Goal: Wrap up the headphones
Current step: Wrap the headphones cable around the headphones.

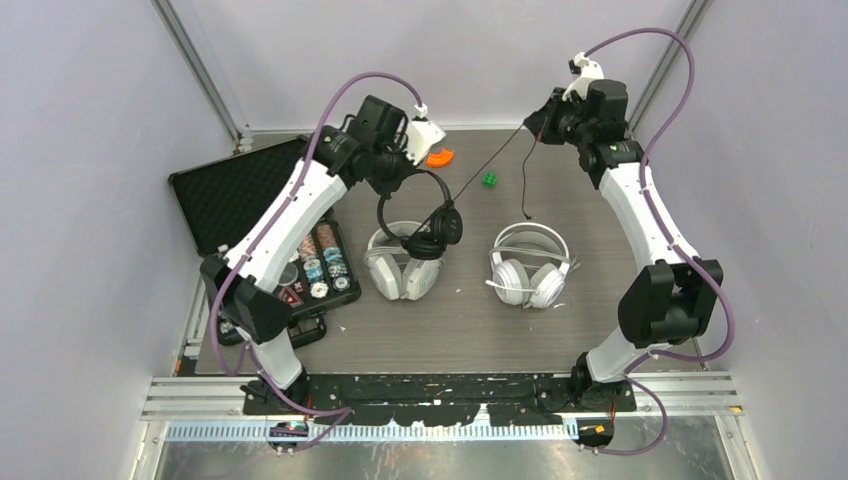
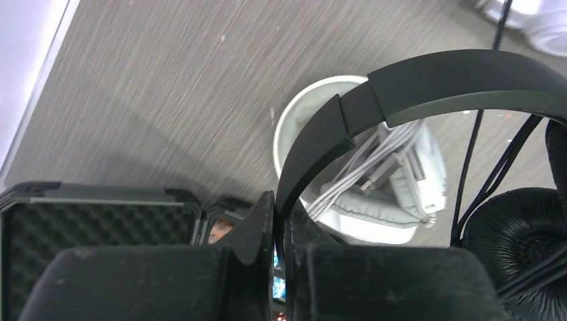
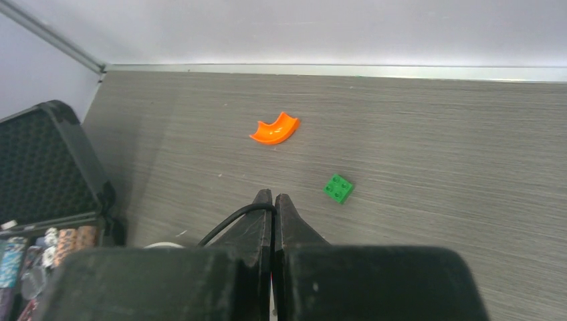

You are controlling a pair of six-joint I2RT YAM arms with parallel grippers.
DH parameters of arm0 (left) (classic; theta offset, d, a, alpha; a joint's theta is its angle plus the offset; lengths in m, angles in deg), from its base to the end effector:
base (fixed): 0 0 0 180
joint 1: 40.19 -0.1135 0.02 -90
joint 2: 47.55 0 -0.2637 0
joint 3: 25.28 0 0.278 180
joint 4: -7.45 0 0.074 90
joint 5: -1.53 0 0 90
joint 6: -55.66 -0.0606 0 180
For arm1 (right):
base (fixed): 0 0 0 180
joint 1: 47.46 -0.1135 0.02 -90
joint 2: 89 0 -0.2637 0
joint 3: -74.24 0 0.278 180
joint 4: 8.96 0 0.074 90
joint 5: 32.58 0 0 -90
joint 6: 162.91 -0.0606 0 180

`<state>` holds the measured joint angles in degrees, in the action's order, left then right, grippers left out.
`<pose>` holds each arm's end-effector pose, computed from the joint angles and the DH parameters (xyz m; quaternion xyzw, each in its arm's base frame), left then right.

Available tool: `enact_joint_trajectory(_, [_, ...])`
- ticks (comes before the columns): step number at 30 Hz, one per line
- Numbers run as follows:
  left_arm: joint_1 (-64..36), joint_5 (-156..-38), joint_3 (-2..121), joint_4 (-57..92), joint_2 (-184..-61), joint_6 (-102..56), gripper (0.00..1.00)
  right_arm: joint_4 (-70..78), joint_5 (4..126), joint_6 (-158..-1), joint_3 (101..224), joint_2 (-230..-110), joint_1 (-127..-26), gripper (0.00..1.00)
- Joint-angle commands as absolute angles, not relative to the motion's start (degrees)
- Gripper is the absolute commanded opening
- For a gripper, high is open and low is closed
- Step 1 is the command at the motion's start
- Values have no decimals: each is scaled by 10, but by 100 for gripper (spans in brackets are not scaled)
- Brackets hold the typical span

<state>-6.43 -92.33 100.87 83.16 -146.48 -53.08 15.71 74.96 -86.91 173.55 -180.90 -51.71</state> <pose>0.3280 -0.2242 0.4005 0.4241 0.8329 -0.0775 0.3470 0.4277 0.0501 0.3738 -0.0225 0.8006 0.2142 0.5592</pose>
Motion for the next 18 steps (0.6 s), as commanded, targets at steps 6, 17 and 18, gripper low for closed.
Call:
enact_joint_trajectory(6, [-50,-761,1026,849,-1489,-558,0,177,829,-922,1775,-1784,-518,0])
enact_joint_trajectory(17, [-39,-709,1054,868,-1529,-550,0,142,916,-1031,1769,-1763,-535,0])
enact_joint_trajectory(18, [-39,-703,1059,873,-1534,-548,0,134,923,-1040,1764,-1758,-539,0])
